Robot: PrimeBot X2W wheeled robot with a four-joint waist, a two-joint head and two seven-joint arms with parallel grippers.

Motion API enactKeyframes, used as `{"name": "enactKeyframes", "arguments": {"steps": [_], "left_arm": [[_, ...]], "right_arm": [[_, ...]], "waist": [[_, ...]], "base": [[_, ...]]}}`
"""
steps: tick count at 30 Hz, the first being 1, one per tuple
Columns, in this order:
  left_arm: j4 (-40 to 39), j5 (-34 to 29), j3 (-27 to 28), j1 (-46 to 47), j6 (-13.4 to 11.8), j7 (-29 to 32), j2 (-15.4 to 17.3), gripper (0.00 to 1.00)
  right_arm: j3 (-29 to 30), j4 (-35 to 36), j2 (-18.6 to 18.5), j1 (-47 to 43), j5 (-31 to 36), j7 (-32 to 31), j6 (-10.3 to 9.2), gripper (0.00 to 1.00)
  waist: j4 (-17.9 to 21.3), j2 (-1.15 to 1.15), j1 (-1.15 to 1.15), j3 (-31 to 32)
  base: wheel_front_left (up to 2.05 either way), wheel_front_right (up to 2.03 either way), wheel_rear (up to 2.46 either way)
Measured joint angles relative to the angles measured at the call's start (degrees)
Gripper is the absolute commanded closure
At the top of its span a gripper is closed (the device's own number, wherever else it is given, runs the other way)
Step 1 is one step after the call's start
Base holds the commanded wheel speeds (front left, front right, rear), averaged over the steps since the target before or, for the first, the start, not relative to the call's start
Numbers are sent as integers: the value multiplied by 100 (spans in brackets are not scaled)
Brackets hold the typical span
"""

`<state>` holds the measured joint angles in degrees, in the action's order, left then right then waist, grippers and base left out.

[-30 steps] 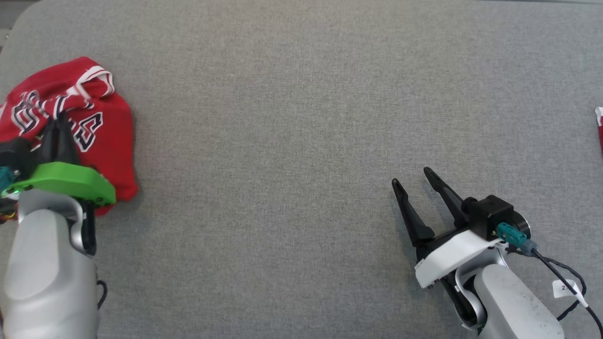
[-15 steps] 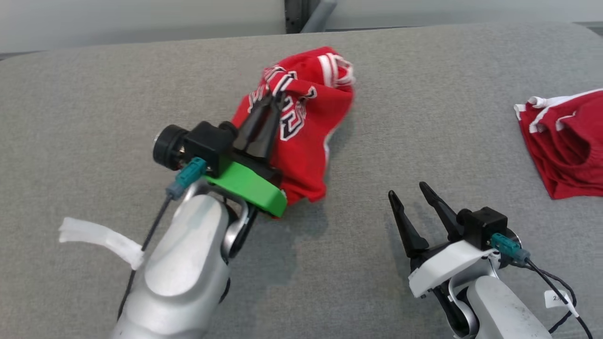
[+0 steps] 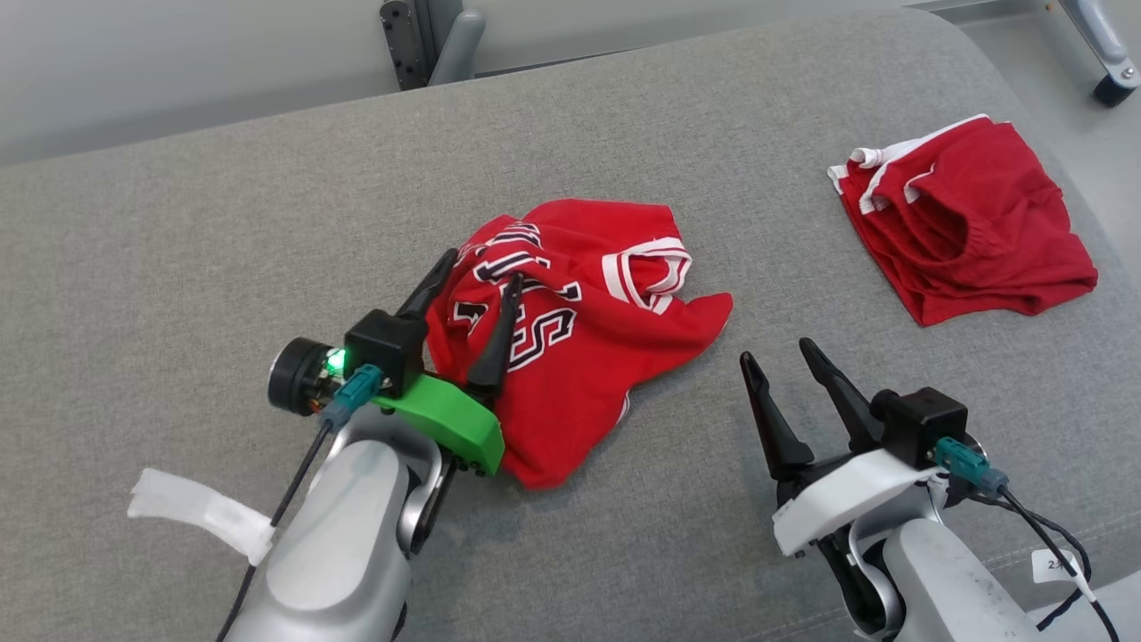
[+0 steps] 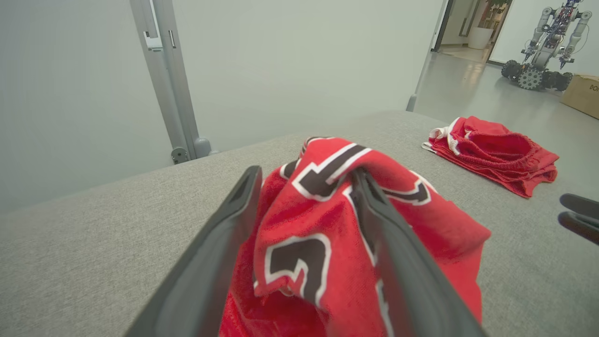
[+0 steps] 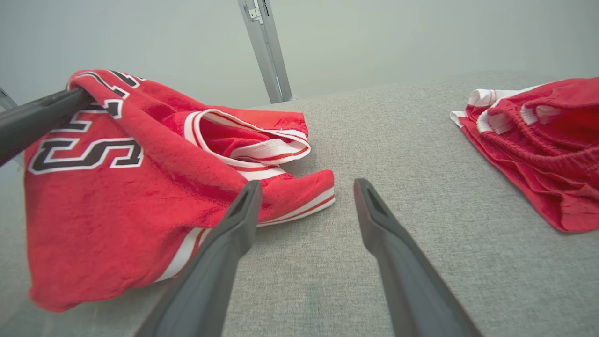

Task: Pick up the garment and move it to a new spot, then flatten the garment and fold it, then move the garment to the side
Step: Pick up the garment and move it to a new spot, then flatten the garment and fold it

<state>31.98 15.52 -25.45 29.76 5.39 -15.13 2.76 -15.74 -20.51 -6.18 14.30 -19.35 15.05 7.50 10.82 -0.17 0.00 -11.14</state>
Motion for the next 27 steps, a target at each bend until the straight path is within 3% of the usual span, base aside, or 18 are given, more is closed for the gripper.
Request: {"name": "enactKeyframes", "arguments": {"steps": [7, 16, 20, 27], "left_arm": [[-671, -177, 1021, -661, -231, -1, 60, 0], [-1767, -381, 2330, -2322, -397, -1, 52, 0], [-2041, -502, 2633, -3107, -392, 0, 16, 0], [-2254, -342, 2666, -3421, -597, -1, 12, 0]], "right_arm": [[31, 26, 52, -22, 5, 0, 1, 0], [49, -20, 151, -264, 22, 0, 0, 0], [77, -40, 169, -374, 22, 1, 1, 0], [112, -60, 169, -464, 34, 1, 1, 0]], "waist": [[-79, 0, 0, 196], [-247, 0, 0, 588], [-344, 0, 0, 729], [-373, 0, 0, 716]], "base": [[0, 0, 0], [0, 0, 0], [0, 0, 0], [0, 0, 0]]}}
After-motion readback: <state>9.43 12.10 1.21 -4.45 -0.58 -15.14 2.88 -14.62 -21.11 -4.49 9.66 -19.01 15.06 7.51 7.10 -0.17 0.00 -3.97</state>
